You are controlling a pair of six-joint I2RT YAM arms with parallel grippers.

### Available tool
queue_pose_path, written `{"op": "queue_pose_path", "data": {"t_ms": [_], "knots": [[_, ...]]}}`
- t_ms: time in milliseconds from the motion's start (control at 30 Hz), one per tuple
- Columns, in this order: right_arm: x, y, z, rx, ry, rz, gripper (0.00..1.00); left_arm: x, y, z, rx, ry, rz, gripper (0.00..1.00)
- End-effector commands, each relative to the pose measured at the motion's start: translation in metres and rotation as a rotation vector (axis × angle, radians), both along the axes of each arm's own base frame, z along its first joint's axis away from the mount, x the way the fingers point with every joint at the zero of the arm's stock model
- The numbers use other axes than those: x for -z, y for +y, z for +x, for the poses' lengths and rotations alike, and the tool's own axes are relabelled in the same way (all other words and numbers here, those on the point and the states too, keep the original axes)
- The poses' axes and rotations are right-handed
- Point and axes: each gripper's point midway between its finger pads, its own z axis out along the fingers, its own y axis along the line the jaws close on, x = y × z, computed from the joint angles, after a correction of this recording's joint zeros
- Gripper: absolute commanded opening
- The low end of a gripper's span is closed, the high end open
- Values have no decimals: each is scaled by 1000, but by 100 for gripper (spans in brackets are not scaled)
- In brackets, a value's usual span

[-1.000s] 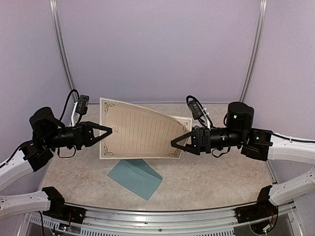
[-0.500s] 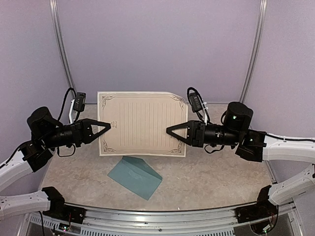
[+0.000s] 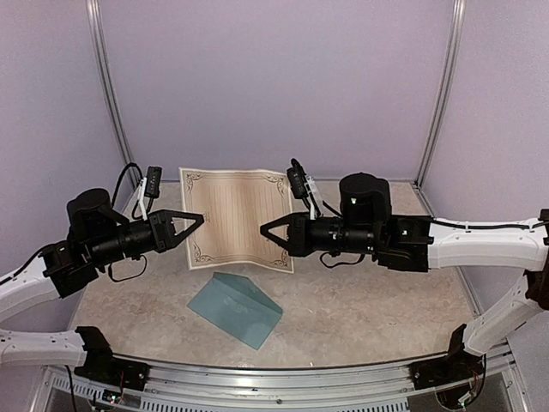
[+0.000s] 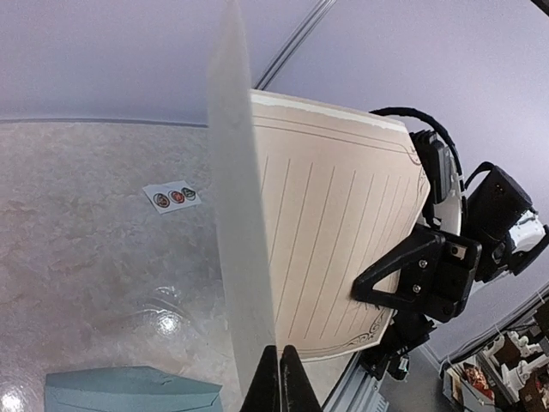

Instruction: Place the letter into the envelope and seal it

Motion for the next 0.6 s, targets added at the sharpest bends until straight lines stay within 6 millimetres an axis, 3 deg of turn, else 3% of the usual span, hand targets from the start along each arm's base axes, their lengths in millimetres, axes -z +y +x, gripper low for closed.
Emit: {"op": "queue_pose_path", "data": {"t_ms": [0, 233, 367, 567], "knots": [[15, 15, 0, 4, 20, -41, 0, -3, -2, 15, -134, 50, 2, 0], [22, 36, -10, -79, 21, -58, 3, 14, -26, 18, -120, 122, 18, 0], [26, 41, -14, -111, 29, -61, 19, 26, -39, 18, -93, 157, 50, 0], [34, 47, -15, -135, 41, -78, 30, 26, -51, 16, -51, 175, 21, 0]]}}
